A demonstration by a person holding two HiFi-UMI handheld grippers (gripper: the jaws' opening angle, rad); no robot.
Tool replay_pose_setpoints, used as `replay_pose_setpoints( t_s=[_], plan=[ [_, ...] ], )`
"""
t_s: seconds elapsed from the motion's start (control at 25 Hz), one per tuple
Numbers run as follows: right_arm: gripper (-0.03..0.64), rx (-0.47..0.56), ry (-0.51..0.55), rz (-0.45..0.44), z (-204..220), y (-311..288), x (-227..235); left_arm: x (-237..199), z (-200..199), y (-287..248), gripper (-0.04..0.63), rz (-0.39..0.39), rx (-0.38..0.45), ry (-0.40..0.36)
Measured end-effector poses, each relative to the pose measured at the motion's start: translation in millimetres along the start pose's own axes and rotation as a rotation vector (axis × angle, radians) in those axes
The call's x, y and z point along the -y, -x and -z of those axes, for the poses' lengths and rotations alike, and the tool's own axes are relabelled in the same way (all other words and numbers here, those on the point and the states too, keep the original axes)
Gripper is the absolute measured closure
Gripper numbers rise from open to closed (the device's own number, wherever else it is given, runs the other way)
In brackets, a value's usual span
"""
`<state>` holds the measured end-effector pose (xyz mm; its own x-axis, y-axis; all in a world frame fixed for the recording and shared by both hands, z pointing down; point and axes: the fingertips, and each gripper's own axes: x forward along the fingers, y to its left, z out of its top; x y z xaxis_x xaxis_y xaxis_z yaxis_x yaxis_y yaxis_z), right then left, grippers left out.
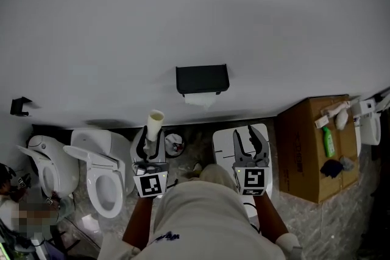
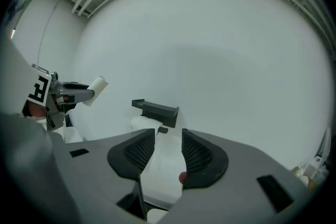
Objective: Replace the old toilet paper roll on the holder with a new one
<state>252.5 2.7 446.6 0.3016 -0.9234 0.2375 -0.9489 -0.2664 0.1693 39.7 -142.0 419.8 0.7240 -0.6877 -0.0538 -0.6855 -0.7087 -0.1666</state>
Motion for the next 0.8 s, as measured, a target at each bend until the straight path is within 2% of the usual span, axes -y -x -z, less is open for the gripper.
replay_pose_setpoints(
  t_s=[0.4,0.8],
  plan=[
    [0.569,0.059,-0.087,0.004,-24.9,10.1,10.7,-3.3,-6.6,-3.5,0.419,0.002,0.011,0.009],
    [0.612,0.061,-0.078,-0.045,-29.8,17.0,2.9,1.6,-17.4,-3.7,0.42,0.03,0.026,-0.016]
  ],
)
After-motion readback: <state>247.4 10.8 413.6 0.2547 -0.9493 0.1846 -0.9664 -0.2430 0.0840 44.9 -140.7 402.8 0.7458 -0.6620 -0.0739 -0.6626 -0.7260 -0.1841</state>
